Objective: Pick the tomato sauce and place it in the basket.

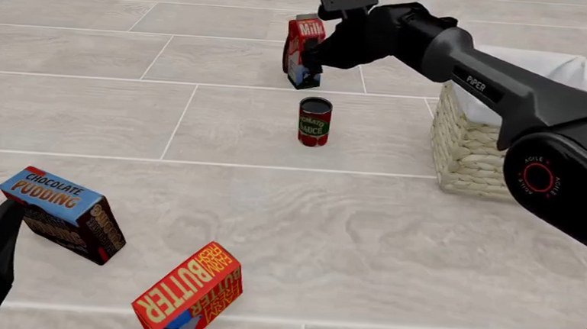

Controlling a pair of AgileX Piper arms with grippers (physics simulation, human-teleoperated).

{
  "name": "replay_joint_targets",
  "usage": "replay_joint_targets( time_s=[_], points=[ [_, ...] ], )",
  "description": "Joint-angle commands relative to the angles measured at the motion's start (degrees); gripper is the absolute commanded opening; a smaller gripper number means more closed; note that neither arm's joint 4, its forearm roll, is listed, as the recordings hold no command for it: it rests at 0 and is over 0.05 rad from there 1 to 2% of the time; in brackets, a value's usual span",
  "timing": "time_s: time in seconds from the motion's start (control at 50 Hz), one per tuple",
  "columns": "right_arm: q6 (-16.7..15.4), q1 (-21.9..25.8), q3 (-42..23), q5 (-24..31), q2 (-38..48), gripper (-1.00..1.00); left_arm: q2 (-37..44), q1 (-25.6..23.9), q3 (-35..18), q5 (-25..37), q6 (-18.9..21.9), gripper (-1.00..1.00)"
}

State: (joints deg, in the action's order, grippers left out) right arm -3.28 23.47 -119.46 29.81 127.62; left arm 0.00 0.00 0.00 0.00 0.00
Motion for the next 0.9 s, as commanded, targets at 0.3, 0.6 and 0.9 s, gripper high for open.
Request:
replay_joint_targets(
  time_s=[0.3,0.6,0.9],
  points=[
    [0.6,0.08,-0.26,-0.43,1.52,1.0,0.0,0.0,0.0,0.0,0.0,1.0],
    [0.84,-0.38,0.28,-0.95,1.74,1.0,0.0,0.0,0.0,0.0,0.0,1.0],
    [0.93,-0.53,0.47,-1.15,2.26,1.0,0.0,0.0,0.0,0.0,0.0,1.0]
  ],
)
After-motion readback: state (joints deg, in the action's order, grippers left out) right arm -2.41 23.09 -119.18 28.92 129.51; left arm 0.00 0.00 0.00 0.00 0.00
